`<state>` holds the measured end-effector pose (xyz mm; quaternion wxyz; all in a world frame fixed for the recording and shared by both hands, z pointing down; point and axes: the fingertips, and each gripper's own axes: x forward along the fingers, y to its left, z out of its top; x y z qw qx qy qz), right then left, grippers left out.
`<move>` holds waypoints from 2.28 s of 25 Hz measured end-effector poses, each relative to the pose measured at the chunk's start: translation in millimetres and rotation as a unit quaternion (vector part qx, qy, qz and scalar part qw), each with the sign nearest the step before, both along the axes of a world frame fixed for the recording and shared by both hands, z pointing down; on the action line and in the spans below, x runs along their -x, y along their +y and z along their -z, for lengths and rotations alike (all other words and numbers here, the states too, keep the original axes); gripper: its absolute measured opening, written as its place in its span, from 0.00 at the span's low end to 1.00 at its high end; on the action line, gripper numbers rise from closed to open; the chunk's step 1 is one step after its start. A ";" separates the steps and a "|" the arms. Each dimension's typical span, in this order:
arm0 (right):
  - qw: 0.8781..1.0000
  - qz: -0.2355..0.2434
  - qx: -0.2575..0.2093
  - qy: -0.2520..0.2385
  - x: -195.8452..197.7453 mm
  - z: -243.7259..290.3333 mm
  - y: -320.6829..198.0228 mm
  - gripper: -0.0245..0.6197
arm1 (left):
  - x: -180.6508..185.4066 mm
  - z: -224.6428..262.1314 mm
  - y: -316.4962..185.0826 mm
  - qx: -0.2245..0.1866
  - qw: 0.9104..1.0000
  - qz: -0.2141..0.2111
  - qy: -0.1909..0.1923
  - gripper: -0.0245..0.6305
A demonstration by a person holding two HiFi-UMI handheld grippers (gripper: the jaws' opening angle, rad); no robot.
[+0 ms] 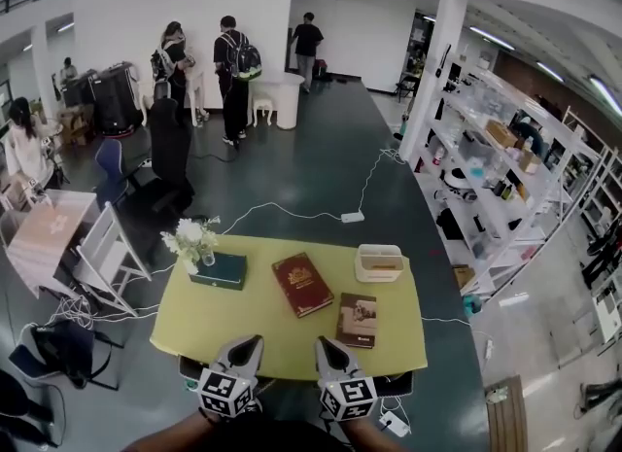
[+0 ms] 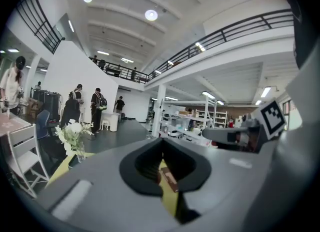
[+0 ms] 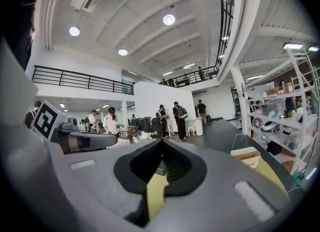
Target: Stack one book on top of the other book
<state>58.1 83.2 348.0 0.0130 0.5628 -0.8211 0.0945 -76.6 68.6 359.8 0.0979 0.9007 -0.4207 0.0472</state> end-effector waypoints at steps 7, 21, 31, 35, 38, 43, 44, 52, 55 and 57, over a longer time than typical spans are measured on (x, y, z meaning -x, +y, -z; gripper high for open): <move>0.999 -0.031 -0.001 -0.008 13.7 -3.0 -46.5 0.04 | 24.1 -4.2 -51.1 -0.002 1.000 -0.023 0.010 0.05; 0.998 -0.056 0.022 -0.019 9.8 -43.0 -103.5 0.04 | 23.6 -48.5 -111.7 0.033 0.998 -0.045 0.021 0.05; 0.998 -0.033 0.059 -0.007 -37.9 -113.2 -151.1 0.04 | -8.9 -100.6 -149.9 0.044 0.999 -0.018 -0.007 0.05; 0.997 -0.026 0.075 0.000 -56.8 -159.5 -178.5 0.05 | -24.3 -131.0 -169.2 0.028 1.000 -0.008 -0.002 0.05; 0.995 -0.022 0.099 -0.003 -67.4 -197.0 -199.5 0.18 | -36.1 -159.1 -184.2 0.043 0.999 -0.009 -0.002 0.12; 0.992 -0.018 0.124 0.010 -86.1 -254.1 -235.4 0.23 | -54.4 -216.2 -217.1 0.065 0.998 -0.009 -0.001 0.21; 0.992 -0.017 0.128 0.012 -90.6 -265.7 -243.4 0.25 | -57.7 -229.7 -224.4 0.070 0.997 -0.008 -0.002 0.23; 0.983 -0.009 0.183 0.009 -124.9 -352.6 -302.4 0.41 | -81.3 -330.5 -274.6 0.143 0.990 0.019 -0.002 0.28; 0.978 0.002 0.209 0.007 -130.7 -383.6 -322.8 0.44 | -88.9 -367.7 -291.3 0.185 0.982 0.034 0.010 0.29; 0.973 0.009 0.230 0.006 -133.3 -403.5 -335.0 0.48 | -92.1 -391.3 -302.5 0.220 0.974 0.047 0.025 0.29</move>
